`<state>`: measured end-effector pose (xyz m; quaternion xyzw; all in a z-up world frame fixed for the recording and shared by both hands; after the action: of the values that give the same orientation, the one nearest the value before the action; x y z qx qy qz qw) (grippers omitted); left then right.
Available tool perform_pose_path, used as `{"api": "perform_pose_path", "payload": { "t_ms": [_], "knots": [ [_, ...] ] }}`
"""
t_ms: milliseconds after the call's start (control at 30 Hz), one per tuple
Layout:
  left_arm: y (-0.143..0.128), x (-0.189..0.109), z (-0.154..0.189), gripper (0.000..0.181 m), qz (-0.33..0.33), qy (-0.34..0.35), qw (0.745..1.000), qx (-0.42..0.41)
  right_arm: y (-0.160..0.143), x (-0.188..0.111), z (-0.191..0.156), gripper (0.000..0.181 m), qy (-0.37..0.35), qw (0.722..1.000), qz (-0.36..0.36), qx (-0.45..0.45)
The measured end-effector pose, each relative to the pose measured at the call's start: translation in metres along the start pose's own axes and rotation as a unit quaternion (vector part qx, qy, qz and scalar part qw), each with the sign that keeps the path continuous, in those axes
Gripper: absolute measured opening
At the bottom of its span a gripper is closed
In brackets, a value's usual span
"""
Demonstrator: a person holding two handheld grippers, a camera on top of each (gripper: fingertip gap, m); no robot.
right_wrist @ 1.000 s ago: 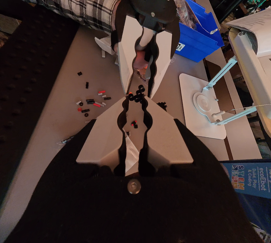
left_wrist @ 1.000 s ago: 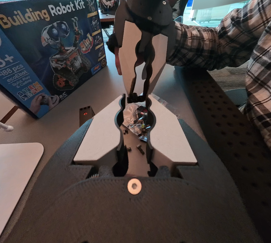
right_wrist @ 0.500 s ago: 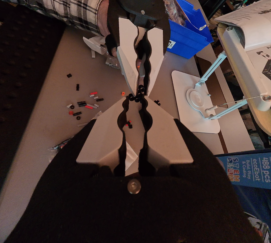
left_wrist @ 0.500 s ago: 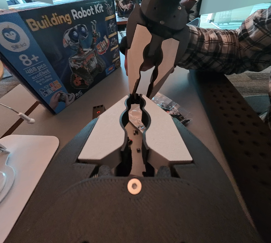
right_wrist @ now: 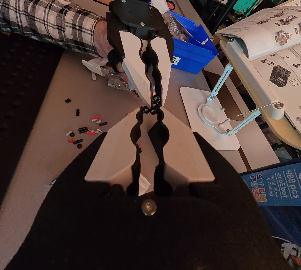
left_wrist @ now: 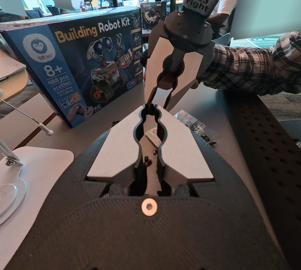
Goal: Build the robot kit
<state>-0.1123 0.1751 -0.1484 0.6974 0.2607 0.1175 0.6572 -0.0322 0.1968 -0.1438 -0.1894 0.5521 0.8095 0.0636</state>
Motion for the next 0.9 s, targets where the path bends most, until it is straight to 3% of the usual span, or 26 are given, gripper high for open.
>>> {"api": "perform_pose_path", "payload": {
  "t_ms": [233,400,500,700,900],
  "knots": [
    [0.001,-0.001,-0.003,0.006,0.009,-0.005,1.0,-0.021,0.001,0.0,0.002,0.015,-0.01,1.0,0.011,-0.008],
    [0.002,-0.007,-0.006,0.005,0.017,-0.005,0.999,-0.031,0.004,-0.005,0.004,0.0,-0.02,0.999,0.022,-0.014],
    [0.002,-0.005,-0.006,0.005,0.014,-0.002,0.999,-0.029,0.003,-0.003,0.004,0.001,-0.019,1.0,0.017,-0.012],
    [0.005,-0.009,-0.013,0.005,0.021,0.031,0.999,-0.016,-0.002,-0.005,0.014,0.02,-0.037,0.999,-0.007,0.026],
    [0.011,-0.016,-0.022,0.004,0.024,0.105,0.994,0.033,-0.001,-0.004,0.022,0.025,-0.043,0.992,-0.017,0.114]
  ]
}}
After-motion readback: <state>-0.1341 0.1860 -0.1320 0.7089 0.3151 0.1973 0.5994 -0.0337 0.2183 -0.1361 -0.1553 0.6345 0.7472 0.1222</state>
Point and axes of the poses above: each gripper's, where its closed fingertips meet, x out along the fingers, y out of its top, z = x × y across the jaws, the point moved 5 cm from there along -x, back along the fingers, and after that the axes turned 2 degrees about x, right-handed, at the moved point
